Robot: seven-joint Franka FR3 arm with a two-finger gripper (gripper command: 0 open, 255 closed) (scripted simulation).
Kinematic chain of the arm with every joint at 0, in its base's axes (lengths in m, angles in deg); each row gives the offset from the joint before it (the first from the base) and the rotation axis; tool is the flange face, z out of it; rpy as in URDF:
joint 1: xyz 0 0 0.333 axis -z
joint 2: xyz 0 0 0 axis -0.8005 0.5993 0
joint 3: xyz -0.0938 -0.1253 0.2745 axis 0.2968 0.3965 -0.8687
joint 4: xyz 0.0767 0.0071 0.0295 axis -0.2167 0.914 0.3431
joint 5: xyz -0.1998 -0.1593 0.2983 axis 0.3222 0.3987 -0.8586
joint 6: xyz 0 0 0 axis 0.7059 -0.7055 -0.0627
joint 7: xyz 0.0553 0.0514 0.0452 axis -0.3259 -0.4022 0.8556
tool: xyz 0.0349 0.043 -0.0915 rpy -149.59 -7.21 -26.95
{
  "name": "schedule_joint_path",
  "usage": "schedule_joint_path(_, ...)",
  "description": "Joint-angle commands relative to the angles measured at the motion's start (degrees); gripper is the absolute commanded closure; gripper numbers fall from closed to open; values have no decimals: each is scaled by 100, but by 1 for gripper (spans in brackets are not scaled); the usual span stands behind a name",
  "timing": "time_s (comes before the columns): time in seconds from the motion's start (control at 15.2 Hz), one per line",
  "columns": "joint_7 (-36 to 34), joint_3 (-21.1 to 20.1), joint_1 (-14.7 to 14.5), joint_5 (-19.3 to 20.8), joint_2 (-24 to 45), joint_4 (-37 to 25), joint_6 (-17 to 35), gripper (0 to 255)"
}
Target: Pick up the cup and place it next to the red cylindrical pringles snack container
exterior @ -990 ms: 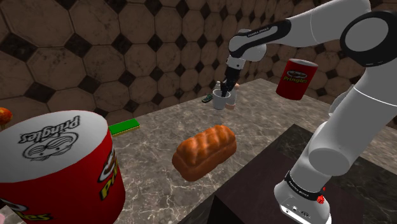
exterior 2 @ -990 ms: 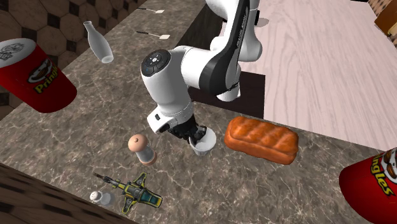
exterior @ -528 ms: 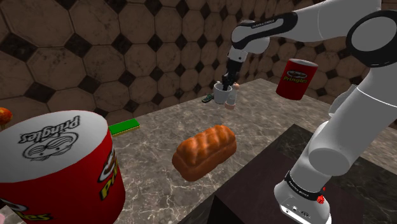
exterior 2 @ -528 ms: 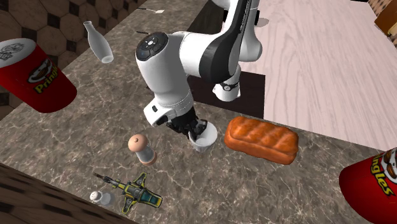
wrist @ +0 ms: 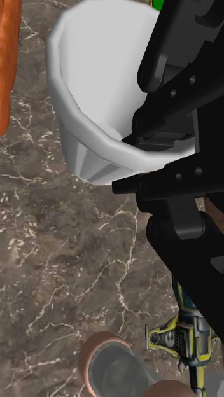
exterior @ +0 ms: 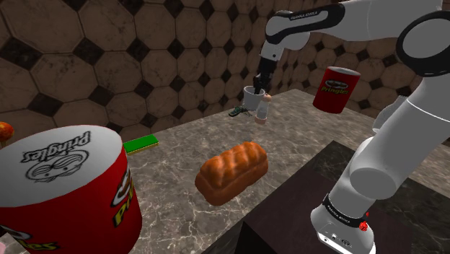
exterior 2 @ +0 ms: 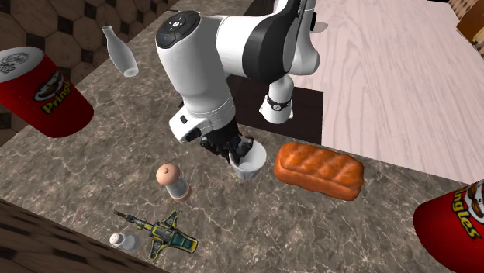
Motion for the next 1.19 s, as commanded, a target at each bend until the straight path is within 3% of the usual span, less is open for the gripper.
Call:
schedule_joint_path(0.0, -23, 3, 3, 10, -8, -147, -155, 255)
schedule_joint_path(1.12, -231, 15, 1, 24, 56, -1520, -1450, 255)
